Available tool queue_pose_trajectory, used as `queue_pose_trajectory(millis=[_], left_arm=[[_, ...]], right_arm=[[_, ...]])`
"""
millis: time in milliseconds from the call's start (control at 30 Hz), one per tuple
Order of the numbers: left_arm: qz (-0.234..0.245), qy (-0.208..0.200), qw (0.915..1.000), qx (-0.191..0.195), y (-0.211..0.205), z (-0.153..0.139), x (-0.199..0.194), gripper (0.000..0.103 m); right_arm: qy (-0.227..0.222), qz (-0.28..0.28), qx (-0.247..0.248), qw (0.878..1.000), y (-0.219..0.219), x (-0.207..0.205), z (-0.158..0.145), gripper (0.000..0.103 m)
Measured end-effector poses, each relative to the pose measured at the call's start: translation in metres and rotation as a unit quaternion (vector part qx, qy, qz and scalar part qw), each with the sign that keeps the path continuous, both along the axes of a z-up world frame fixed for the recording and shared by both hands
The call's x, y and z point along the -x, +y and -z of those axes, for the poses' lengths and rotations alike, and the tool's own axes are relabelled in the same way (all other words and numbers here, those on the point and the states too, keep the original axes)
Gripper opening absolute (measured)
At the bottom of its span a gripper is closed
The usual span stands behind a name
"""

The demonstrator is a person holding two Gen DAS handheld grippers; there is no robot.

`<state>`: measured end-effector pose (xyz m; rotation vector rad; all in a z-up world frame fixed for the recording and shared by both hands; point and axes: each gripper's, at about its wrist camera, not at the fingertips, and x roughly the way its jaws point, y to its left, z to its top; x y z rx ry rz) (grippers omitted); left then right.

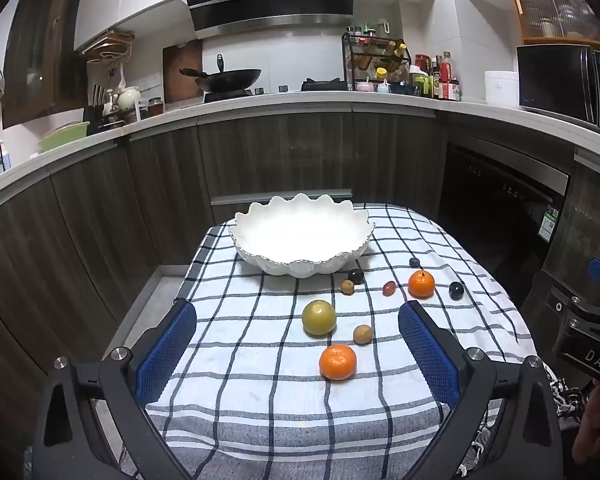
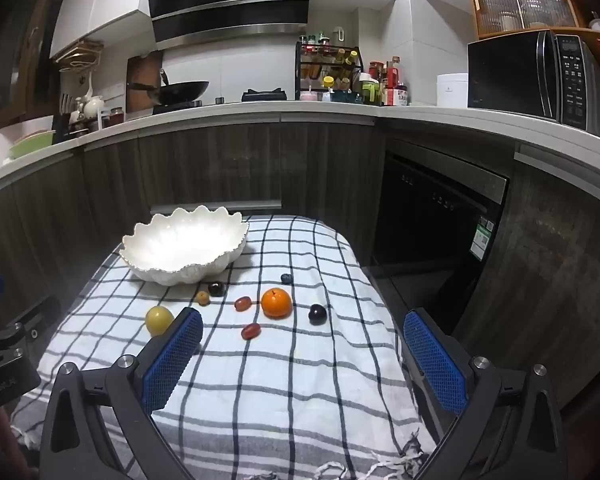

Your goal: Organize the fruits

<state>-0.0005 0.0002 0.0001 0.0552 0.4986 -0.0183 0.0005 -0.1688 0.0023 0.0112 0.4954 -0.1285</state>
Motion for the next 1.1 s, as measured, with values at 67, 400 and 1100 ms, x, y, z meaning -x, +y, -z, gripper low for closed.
queue_pose_trajectory(millis=[67,400,1100], left_arm=[[0.001,0.002,1.0,-0.001,0.0,0.0,0.0,0.103],[0.0,0.007,1.0,0.001,0.001,0.0,-0.001,0.103],[0.001,0.009,1.0,0.001,-0.011,-0.002,-0.001,0.103]], right_arm=[[0.0,0.0,0.003,1.0,0.0,0.0,0.0,0.102],[-0.004,0.0,0.003,1.0,0.0,0.0,0.001,0.102],[-0.008,0.0,0.0,1.0,0.003,0.004,-0.005,0.102]])
